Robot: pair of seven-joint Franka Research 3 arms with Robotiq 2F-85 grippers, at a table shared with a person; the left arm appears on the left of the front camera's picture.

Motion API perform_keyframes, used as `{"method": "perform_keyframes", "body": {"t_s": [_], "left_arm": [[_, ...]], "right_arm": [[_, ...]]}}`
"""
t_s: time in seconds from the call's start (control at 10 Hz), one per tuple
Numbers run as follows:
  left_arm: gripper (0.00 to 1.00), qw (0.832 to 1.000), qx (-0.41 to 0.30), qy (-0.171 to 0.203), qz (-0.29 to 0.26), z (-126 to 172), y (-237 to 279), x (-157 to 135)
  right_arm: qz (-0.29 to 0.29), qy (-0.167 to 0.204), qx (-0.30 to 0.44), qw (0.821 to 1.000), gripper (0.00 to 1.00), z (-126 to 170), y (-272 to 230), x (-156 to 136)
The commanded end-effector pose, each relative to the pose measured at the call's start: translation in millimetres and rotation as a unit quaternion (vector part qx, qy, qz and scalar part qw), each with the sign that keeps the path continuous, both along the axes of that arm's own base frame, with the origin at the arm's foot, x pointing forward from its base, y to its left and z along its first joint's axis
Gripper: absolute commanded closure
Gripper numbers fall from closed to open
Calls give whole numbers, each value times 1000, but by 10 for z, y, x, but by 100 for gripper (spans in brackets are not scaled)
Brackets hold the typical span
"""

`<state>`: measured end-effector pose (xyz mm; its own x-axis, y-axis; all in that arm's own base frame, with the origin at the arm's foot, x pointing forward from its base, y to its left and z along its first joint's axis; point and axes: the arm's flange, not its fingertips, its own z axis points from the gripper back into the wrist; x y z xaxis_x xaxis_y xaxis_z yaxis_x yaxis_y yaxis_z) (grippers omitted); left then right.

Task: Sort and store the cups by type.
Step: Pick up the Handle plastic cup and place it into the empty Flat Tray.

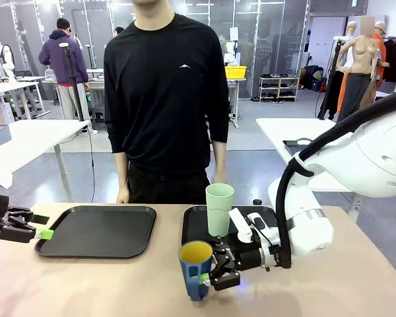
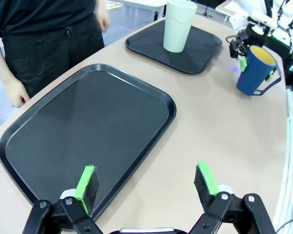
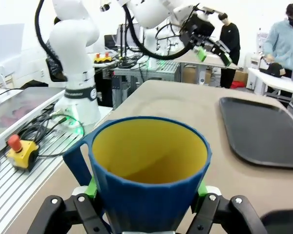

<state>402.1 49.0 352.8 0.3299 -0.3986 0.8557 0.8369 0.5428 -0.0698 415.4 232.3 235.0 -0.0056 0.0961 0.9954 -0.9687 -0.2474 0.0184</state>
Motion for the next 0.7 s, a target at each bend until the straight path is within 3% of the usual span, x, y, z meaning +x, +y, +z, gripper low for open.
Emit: {"method": "perform_keyframes", "body": {"t_s": [0.0,0.6], "left_arm": [[0,1000,-2,-16,1,-30,-9,15],[0,1000,-2,-16,1,-30,-9,15]], "right_arm": [[-51,-28,4,998,59,99,341,-104],[-138,-41,57,988,59,603,1418,288]]}}
